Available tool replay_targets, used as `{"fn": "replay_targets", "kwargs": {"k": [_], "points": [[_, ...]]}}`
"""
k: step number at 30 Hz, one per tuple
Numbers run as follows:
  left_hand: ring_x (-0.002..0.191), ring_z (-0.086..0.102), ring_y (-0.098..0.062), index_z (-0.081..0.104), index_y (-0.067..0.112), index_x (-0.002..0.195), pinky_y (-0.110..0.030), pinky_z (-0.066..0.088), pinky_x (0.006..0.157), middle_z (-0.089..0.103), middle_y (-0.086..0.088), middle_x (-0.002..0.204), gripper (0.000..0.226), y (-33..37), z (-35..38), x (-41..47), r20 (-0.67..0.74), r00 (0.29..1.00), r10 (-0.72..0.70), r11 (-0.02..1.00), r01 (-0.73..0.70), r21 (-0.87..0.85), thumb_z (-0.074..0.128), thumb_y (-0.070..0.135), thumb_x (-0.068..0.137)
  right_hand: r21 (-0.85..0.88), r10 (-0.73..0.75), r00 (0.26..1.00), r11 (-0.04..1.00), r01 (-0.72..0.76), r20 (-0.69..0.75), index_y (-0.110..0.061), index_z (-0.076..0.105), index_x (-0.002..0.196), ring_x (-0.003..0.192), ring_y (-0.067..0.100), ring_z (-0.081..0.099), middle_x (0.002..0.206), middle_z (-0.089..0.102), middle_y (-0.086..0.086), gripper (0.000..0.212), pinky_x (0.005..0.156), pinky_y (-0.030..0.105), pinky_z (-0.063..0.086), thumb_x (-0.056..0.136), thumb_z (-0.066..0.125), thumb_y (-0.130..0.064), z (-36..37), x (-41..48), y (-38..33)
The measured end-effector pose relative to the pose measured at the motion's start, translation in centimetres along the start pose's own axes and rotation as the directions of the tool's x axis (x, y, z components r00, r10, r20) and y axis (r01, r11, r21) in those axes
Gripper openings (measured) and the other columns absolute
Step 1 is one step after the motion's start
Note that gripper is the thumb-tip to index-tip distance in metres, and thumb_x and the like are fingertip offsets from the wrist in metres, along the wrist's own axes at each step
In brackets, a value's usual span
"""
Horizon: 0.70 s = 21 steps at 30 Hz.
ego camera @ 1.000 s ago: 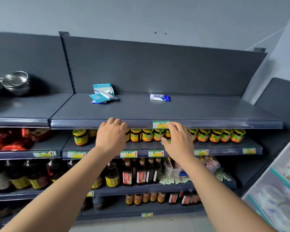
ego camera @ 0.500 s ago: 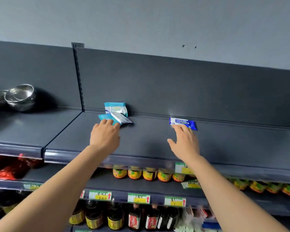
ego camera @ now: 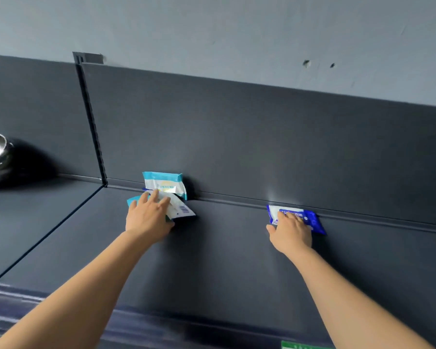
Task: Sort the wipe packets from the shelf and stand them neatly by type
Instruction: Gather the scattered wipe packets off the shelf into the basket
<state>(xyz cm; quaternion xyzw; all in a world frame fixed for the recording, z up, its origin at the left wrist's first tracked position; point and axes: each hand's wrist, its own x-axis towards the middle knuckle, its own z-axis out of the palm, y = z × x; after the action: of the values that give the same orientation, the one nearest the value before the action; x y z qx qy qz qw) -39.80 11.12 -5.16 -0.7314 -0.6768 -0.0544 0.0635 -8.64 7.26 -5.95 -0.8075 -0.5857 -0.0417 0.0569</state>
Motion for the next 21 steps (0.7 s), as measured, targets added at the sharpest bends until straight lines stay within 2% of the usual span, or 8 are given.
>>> {"fn": "replay_targets", "kwargs": {"k": [4,6,8,11,13,15,18,21], "points": [[0.123,0.043,-0.027,0.063,0.03,0.118,-0.047,0.018,0.111,0.06,0.003,0.123,0.039,0.3,-0.1,1.6,-0.193,0.981,0.029,1.0,-0.029,-0.001,0.058,0.043,0.081,-0.09,-0.122,0.988,0.989,0.114,-0.095,-0.017,0.064,0.11,0.113,0.023,0.05,0.116,0.059,0.002,0.035,0.087,0.031,0.04,0.098,0.044,-0.043,0.3,1.4,-1.5],[0.11,0.053,-0.028,0.071,0.026,0.1,-0.05,0.022,0.107,0.069,0.001,0.1,0.026,0.0,-0.3,2.7,-0.318,0.945,0.074,0.995,-0.092,-0.042,0.059,0.043,0.084,-0.094,-0.229,0.967,0.971,0.219,-0.114,-0.018,0.065,0.109,0.11,0.022,0.051,0.113,0.06,0.001,0.034,0.084,0.03,0.039,0.1,0.04,-0.041,0.3,1.5,-3.4],[0.085,0.06,-0.031,0.067,0.018,0.078,-0.047,0.038,0.091,0.065,-0.001,0.075,0.033,-0.7,-0.5,3.6,-0.445,0.891,0.093,0.98,-0.161,-0.119,0.05,0.044,0.087,-0.07,-0.309,0.935,0.951,0.301,-0.177,-0.017,0.066,0.103,0.103,0.024,0.056,0.105,0.063,0.001,0.032,0.081,0.032,0.039,0.101,0.04,-0.037,-0.1,1.7,-5.8],[0.068,0.053,-0.035,0.049,0.01,0.064,-0.037,0.038,0.066,0.054,-0.009,0.069,0.039,-1.5,-2.1,4.2,-0.505,0.862,-0.032,0.93,-0.16,-0.332,0.044,0.037,0.093,0.073,-0.373,0.887,0.911,0.406,-0.274,-0.013,0.061,0.074,0.069,0.028,0.062,0.073,0.061,0.004,0.026,0.062,0.034,0.043,0.095,0.051,-0.026,-1.8,1.4,-10.3],[0.072,0.053,-0.036,0.047,0.003,0.067,-0.038,0.039,0.064,0.055,-0.012,0.075,0.045,-2.3,-3.3,4.7,-0.352,0.91,-0.221,0.822,-0.021,-0.569,0.045,0.037,0.097,0.137,-0.398,0.834,0.868,0.477,-0.382,-0.015,0.051,0.066,0.054,0.026,0.054,0.064,0.056,0.002,0.033,0.052,0.032,0.038,0.093,0.038,-0.029,-3.0,1.4,-12.8],[0.079,0.06,-0.035,0.058,-0.001,0.08,-0.038,0.045,0.068,0.063,-0.015,0.083,0.047,-3.8,-3.8,5.3,-0.093,0.929,-0.357,0.685,0.193,-0.703,0.045,0.041,0.096,0.247,-0.428,0.808,0.8,0.547,-0.404,-0.016,0.041,0.073,0.062,0.025,0.043,0.073,0.051,0.002,0.034,0.057,0.032,0.031,0.096,0.022,-0.033,-4.2,1.4,-15.3],[0.086,0.067,-0.029,0.065,0.006,0.093,-0.032,0.049,0.072,0.07,-0.012,0.093,0.04,-5.9,-3.1,4.8,0.248,0.913,-0.324,0.645,0.404,-0.649,0.054,0.044,0.089,0.356,-0.503,0.817,0.736,0.576,-0.282,-0.013,0.034,0.081,0.077,0.024,0.039,0.087,0.04,0.002,0.023,0.064,0.032,0.029,0.102,0.03,-0.023,-5.0,1.8,-18.1],[0.098,0.063,-0.023,0.056,0.016,0.111,-0.039,0.052,0.089,0.063,-0.001,0.109,0.055,-7.0,-1.5,4.1,0.37,0.899,-0.236,0.686,0.424,-0.592,0.073,0.052,0.073,0.46,-0.516,0.84,0.712,0.53,-0.169,-0.006,0.05,0.097,0.099,0.029,0.05,0.104,0.051,0.01,0.019,0.075,0.035,0.038,0.102,0.035,-0.017,-4.4,2.8,-20.4]]}}
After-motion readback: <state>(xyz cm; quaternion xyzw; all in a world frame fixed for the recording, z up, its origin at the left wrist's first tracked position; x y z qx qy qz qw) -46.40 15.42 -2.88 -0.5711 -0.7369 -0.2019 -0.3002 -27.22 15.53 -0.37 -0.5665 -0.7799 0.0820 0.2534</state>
